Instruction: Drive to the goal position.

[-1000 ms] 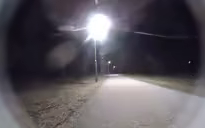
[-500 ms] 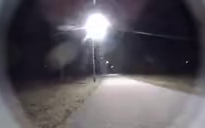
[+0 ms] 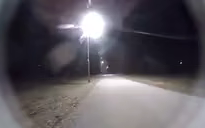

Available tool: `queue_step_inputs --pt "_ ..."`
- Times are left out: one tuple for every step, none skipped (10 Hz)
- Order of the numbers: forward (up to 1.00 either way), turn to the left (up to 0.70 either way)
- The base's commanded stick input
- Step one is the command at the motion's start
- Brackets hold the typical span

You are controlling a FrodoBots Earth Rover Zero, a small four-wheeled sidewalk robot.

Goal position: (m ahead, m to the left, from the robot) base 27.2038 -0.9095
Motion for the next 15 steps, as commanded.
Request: queue_step_inputs --pt "1.0 -0.06" --pt "1.0 -0.03" --pt "1.0 0.0" --pt "1.0 0.0" --pt "1.0 0.0" --pt "1.0 0.0" --pt "1.0 0.0" --pt "1.0 0.0" --pt "1.0 0.0" --pt "1.0 0.0" --pt "1.0 0.0" --pt "1.0 0.0" --pt "1.0 0.0" --pt "1.0 0.0" --pt "1.0 0.0"
